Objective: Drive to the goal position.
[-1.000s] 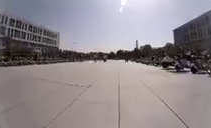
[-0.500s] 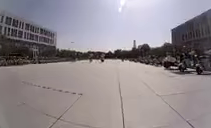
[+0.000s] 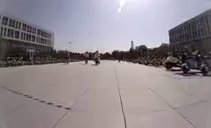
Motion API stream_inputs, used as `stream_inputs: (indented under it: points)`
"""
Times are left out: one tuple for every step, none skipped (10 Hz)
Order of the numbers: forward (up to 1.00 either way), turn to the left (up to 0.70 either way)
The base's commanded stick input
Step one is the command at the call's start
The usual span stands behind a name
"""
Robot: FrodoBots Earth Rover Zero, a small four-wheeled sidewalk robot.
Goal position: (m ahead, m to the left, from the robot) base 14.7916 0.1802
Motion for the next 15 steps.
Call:
stream_inputs:
  points:
    - [1.0, 0.0]
    - [1.0, 0.0]
    - [1.0, 0.0]
    - [1.0, 0.0]
    - [1.0, 0.0]
    - [1.0, 0.0]
    - [1.0, 0.0]
    - [1.0, 0.0]
    - [1.0, 0.0]
    - [1.0, 0.0]
    - [1.0, 0.0]
    - [1.0, 0.0]
    - [1.0, 0.0]
    - [1.0, 0.0]
    - [1.0, 0.0]
